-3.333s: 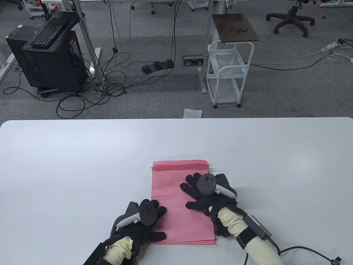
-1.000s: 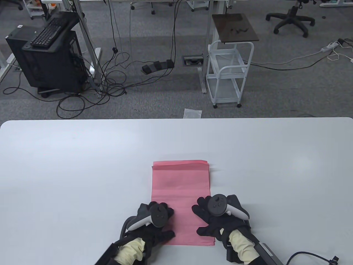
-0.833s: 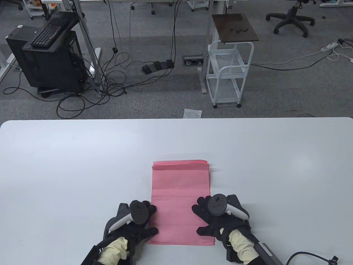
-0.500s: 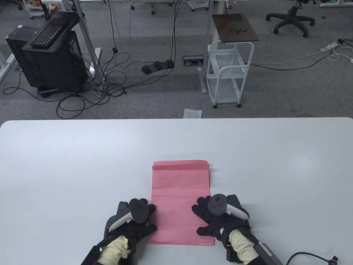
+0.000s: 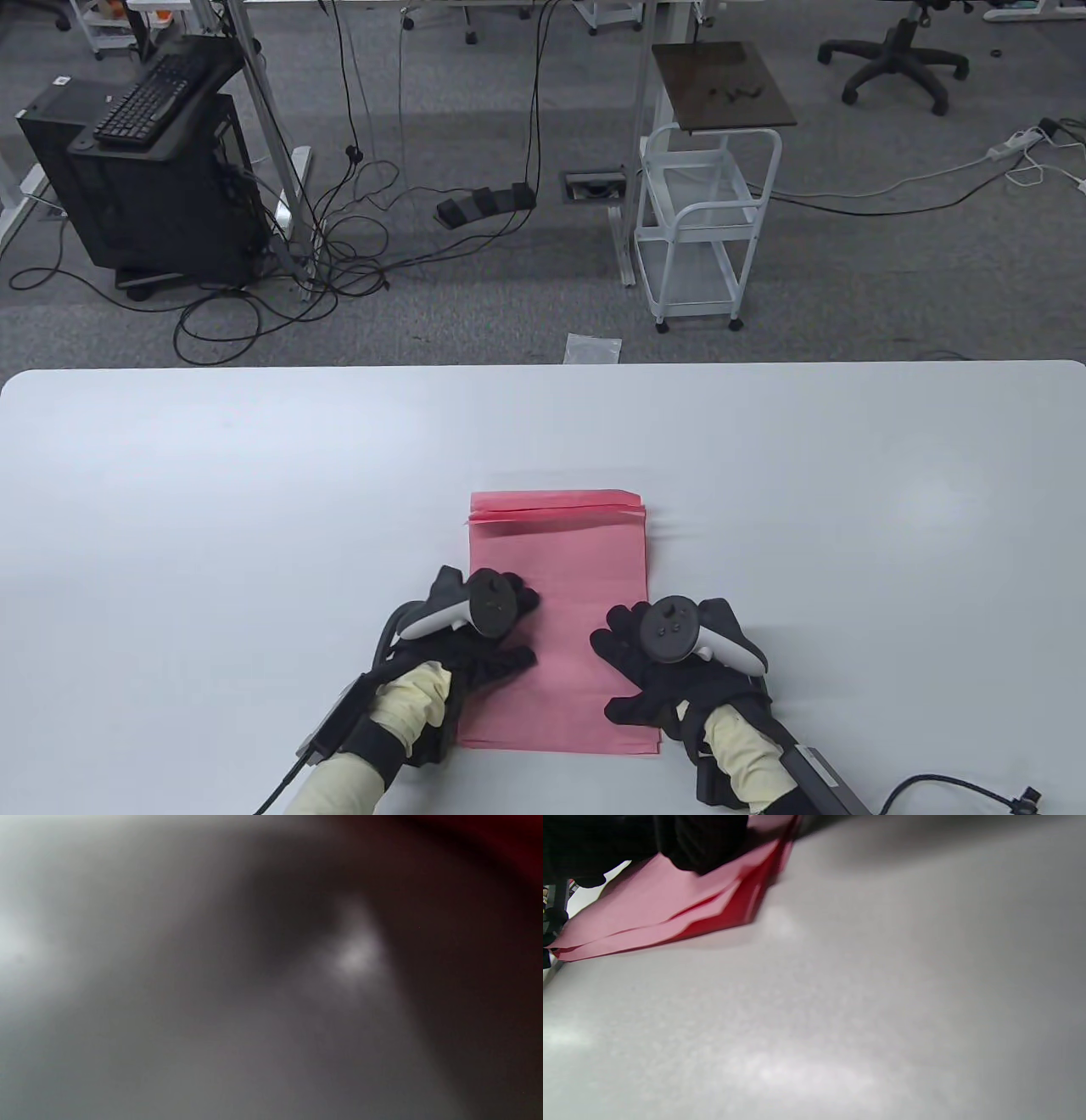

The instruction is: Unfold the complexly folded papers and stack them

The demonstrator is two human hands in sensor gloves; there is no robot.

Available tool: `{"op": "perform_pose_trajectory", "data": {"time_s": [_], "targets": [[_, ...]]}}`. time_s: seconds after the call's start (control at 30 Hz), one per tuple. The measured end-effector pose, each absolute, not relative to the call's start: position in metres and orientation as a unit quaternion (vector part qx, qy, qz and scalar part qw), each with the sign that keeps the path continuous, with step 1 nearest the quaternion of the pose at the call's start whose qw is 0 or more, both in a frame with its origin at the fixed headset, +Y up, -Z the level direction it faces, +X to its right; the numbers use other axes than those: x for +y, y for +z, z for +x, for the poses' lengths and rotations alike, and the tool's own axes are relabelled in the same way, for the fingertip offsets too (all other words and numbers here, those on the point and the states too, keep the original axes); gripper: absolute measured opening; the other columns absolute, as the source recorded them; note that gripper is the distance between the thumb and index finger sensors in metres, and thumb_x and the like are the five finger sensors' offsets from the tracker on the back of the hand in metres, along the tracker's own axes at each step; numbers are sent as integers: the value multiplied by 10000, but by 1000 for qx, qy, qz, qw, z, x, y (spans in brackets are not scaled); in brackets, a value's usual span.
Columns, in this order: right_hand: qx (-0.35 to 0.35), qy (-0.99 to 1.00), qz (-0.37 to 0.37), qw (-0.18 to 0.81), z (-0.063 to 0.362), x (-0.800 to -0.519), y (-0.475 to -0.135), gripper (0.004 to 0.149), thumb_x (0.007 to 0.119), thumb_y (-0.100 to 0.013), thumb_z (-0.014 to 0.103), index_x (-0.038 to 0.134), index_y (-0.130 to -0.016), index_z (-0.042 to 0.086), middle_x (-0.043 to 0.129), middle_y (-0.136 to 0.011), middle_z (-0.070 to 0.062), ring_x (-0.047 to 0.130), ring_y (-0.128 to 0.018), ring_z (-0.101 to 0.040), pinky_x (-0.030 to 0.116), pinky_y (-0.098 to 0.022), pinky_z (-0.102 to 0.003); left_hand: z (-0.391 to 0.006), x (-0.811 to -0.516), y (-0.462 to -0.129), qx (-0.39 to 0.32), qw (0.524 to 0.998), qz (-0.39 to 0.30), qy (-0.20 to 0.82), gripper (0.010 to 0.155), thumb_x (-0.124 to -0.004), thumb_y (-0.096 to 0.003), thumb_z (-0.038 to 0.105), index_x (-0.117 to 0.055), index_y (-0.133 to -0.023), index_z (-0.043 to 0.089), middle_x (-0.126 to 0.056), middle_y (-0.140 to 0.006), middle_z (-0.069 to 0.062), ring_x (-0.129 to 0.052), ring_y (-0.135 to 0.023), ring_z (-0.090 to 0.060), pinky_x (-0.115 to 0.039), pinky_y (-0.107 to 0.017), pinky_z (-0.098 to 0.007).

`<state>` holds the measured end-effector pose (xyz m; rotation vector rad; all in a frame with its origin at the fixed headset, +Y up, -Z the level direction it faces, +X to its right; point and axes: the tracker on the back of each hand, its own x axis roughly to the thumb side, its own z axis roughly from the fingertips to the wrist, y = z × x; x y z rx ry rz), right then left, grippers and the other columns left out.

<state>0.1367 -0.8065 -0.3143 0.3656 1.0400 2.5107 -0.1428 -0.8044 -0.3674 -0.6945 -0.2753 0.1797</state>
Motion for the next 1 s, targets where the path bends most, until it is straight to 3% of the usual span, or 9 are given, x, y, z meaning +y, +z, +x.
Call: {"op": "perform_pose_trajectory", "data": {"time_s": [0.1, 0.27, 0.37, 0.43, 0.47, 0.53, 0.63, 0.77, 1.0], "targets": [[373, 897, 131, 199, 137, -807, -315, 739, 704, -462, 520, 202, -1004, 523, -31, -1074, 311, -155, -971, 25, -180, -655, -414, -162, -805, -376, -99, 930, -338, 105, 674, -484, -540, 618, -26, -1017, 486, 138, -1076, 246, 161, -1047, -109, 104, -677, -558], [374, 896, 130, 199, 137, -807, -315, 740, 704, -462, 520, 200, -1003, 526, -32, -1072, 314, -160, -968, 27, -183, -652, -411, -162, -803, -378, -100, 929, -340, 101, 664, -479, -548, 599, -30, -1022, 477, 135, -1079, 233, 163, -1043, -132, 93, -680, -560], [376, 897, 129, 194, 136, -806, -315, 738, 707, -461, 518, 204, -1001, 527, -30, -1073, 313, -153, -971, 24, -174, -656, -417, -153, -786, -377, -95, 927, -351, 92, 661, -525, -573, 519, -101, -1064, 393, 78, -1118, 130, 83, -1070, -221, 66, -682, -566], [377, 896, 130, 197, 137, -806, -316, 737, 710, -461, 514, 208, -1001, 527, -26, -1074, 314, -152, -972, 25, -176, -655, -417, -142, -775, -370, -128, 946, -293, 62, 704, -528, -566, 530, -130, -1101, 304, 110, -1116, 53, 99, -1053, -294, 49, -692, -576], [379, 894, 130, 200, 137, -806, -317, 737, 714, -461, 510, 212, -1001, 528, -25, -1073, 317, -153, -971, 28, -179, -654, -414, -134, -773, -365, -162, 946, -277, 47, 698, -533, -564, 534, -133, -1097, 325, 107, -1119, 72, 92, -1064, -277, 37, -704, -576], [381, 893, 131, 201, 137, -806, -318, 737, 719, -461, 505, 217, -1000, 530, -25, -1072, 322, -152, -971, 33, -181, -652, -412, -115, -778, -356, -221, 918, -325, 38, 681, -530, -566, 541, -116, -1083, 383, 130, -1109, 132, 121, -1064, -228, 37, -727, -555], [385, 891, 132, 201, 137, -806, -320, 736, 727, -458, 497, 227, -997, 535, 1, -1072, 329, -148, -971, 39, -182, -653, -411, -92, -791, -353, -246, 901, -355, 35, 677, -528, -567, 538, -65, -1049, 427, 157, -1085, 166, 162, -1041, -198, 58, -719, -539], [386, 890, 133, 202, 137, -806, -320, 737, 728, -459, 495, 226, -997, 534, -21, -1072, 330, -151, -970, 40, -185, -652, -410, -82, -799, -372, -221, 911, -348, 35, 694, -493, -543, 605, -12, -1020, 453, 156, -1078, 190, 164, -1040, -184, 66, -712, -542], [383, 891, 136, 203, 137, -806, -320, 738, 724, -460, 497, 222, -1001, 533, -1, -1077, 322, -153, -973, 38, -187, -653, -412, -106, -801, -435, -96, 938, -323, 79, 689, -486, -525, 636, -52, -1027, 452, 111, -1092, 220, 117, -1066, -128, 59, -712, -546]]}}
